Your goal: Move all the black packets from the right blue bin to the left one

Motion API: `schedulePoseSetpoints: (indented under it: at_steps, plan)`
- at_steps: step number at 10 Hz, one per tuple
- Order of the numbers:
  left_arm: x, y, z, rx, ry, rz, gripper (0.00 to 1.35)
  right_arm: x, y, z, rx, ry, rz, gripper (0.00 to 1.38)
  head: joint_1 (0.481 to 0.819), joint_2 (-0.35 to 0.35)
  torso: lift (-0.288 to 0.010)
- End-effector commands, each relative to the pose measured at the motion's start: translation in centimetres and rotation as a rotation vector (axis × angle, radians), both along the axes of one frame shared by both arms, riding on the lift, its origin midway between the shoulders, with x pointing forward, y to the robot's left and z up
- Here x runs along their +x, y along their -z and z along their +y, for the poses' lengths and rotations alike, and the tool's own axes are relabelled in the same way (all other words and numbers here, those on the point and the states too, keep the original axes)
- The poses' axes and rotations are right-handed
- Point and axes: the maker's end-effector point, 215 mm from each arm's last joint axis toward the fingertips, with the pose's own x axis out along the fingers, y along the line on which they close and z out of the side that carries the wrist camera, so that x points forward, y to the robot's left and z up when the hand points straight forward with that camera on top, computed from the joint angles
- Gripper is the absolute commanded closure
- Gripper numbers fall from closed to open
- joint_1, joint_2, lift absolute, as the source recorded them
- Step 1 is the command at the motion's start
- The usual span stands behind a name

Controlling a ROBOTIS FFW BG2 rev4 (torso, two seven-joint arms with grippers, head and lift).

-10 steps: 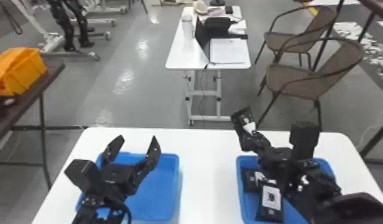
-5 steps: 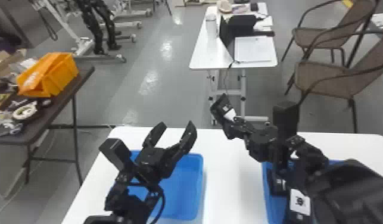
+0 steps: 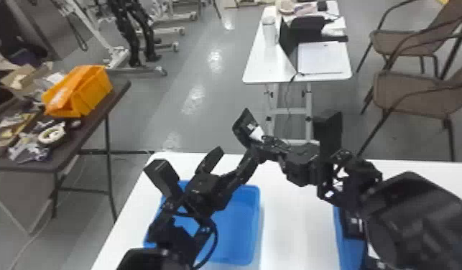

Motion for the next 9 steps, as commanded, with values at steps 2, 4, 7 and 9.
schedulePoseSetpoints:
  at_steps: [2, 4, 7, 9]
  plan:
    - [0.5, -0.4, 0.3, 0.024, -0.005, -0.022, 0.14, -1.3, -0.8, 2.1, 0.017, -0.075, 0.016, 1.27, 0.695, 0.291, 0.0]
    - [1.2, -0.5, 0.4, 0.049, 0.008, -0.035, 0.14, -1.5, -0.7, 2.3, 0.014, -0.084, 0.021, 1.27, 0.695, 0.304, 0.0]
    - [2.0, -1.1, 0.2, 0.048, 0.013, -0.064, 0.14, -1.9, -0.9, 3.1, 0.011, -0.106, 0.021, 1.27, 0.695, 0.309, 0.0]
    - [3.0, -2.0, 1.0, 0.08, 0.0, -0.095, 0.14, -2.0, -1.0, 3.2, 0.009, -0.115, 0.018, 1.27, 0.695, 0.312, 0.0]
